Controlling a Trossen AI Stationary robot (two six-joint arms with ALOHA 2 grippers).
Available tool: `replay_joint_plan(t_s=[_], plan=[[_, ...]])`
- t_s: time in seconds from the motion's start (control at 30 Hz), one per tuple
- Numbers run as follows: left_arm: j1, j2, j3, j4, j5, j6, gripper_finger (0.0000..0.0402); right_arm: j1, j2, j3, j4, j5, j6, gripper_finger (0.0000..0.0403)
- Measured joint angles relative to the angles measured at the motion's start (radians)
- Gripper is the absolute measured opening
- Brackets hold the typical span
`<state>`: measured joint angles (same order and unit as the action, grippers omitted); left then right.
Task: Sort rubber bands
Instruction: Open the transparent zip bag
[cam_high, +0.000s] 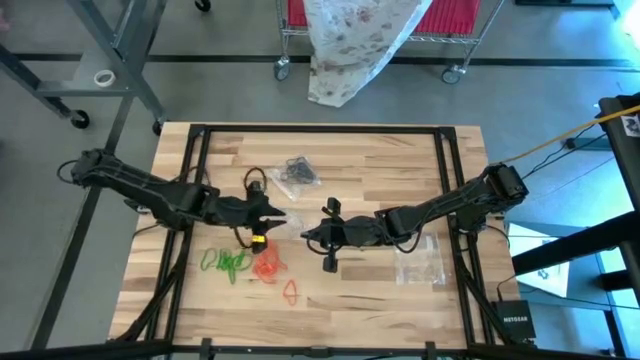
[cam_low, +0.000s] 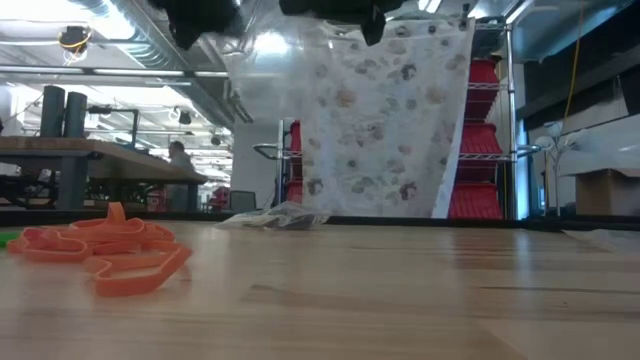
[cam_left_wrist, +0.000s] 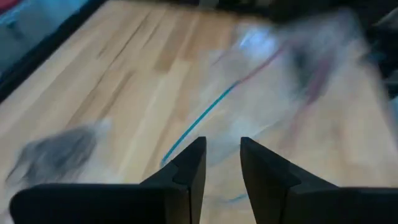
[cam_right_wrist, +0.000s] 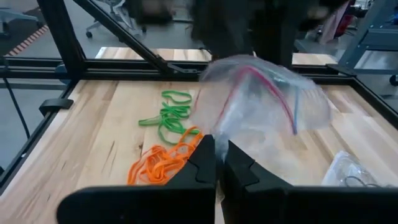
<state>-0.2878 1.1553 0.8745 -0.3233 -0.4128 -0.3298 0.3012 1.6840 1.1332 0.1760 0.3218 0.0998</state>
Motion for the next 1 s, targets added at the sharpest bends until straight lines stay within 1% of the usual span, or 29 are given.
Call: replay_joint_plan(t_s=[0.1, 0.13, 0.2, 0.27, 0.3, 0.33, 0.37, 0.4, 0.43, 0.5, 0.53, 0.57, 0.6, 0.67, 1.0], plan=[[0.015, 0.043, -0.012, -0.047, -0.044, -0.019, 0.0092, 0.000, 0.001, 0.000, 0.000, -0.001, 0.000, 0.0000], [0.016, 0.050, -0.013, -0.051, -0.089, -0.036, 0.0092, 0.000, 0.001, 0.000, -0.001, -0.001, 0.000, 0.0000], [0.011, 0.049, -0.013, -0.060, -0.221, -0.074, 0.0091, -0.001, 0.002, 0.000, -0.001, 0.004, 0.000, 0.0000], [-0.001, 0.037, -0.013, -0.043, -0.343, -0.079, 0.0088, -0.003, 0.002, 0.000, -0.001, 0.011, 0.004, 0.0000], [-0.007, 0.027, -0.013, -0.026, -0.382, -0.073, 0.0086, -0.003, 0.002, 0.000, -0.003, 0.011, 0.006, 0.0000], [-0.009, 0.017, -0.013, 0.001, -0.398, -0.056, 0.0084, -0.003, 0.002, 0.000, -0.005, 0.011, 0.008, 0.0000], [-0.009, 0.006, -0.013, 0.030, -0.393, -0.032, 0.0082, -0.002, 0.002, 0.001, -0.006, 0.010, 0.008, 0.0000], [-0.009, -0.007, -0.013, 0.055, -0.364, 0.002, 0.0081, -0.002, 0.002, 0.001, -0.008, 0.007, 0.008, 0.0000], [-0.014, -0.020, -0.013, 0.074, -0.310, 0.037, 0.0079, -0.001, 0.002, 0.001, -0.012, 0.002, 0.008, 0.0000], [-0.018, -0.044, -0.013, 0.100, -0.137, 0.086, 0.0077, 0.001, 0.002, 0.001, -0.019, -0.004, 0.009, 0.0000], [-0.019, -0.053, -0.012, 0.105, -0.035, 0.099, 0.0076, 0.001, 0.002, 0.001, -0.021, -0.004, 0.008, 0.0000], [-0.020, -0.057, -0.012, 0.103, 0.043, 0.099, 0.0076, 0.001, 0.002, 0.001, -0.019, -0.003, 0.007, 0.0000], [-0.021, -0.057, -0.012, 0.100, 0.093, 0.094, 0.0076, 0.001, 0.002, 0.001, -0.016, -0.003, 0.006, 0.0000], [-0.021, -0.050, -0.012, 0.100, 0.126, 0.084, 0.0076, 0.000, 0.002, 0.001, -0.012, -0.001, 0.001, 0.0000], [-0.004, 0.043, -0.013, 0.118, 0.138, 0.106, 0.0076, 0.000, 0.002, 0.001, -0.007, 0.000, 0.000, 0.0000]])
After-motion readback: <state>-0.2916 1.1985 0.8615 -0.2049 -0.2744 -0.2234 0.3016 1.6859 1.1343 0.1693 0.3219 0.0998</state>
